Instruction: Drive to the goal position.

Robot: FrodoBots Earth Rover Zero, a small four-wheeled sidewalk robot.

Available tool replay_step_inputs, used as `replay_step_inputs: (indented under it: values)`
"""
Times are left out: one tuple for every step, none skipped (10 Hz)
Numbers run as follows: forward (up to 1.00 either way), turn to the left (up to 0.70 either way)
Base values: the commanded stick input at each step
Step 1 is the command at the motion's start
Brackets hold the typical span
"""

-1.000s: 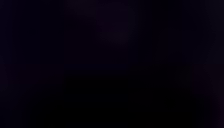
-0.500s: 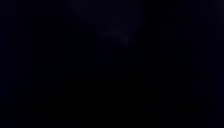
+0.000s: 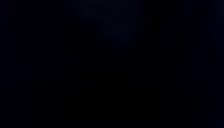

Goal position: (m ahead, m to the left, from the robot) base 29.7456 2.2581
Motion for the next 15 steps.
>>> replay_step_inputs:
  values:
    - [1.0, 0.0]
    - [1.0, 0.0]
    - [1.0, 0.0]
    - [1.0, 0.0]
    - [1.0, 0.0]
    - [1.0, 0.0]
    - [1.0, 0.0]
    - [1.0, 0.0]
    - [1.0, 0.0]
    - [1.0, 0.0]
    - [1.0, 0.0]
    - [1.0, 0.0]
    - [1.0, 0.0]
    - [1.0, 0.0]
    - [1.0, 0.0]
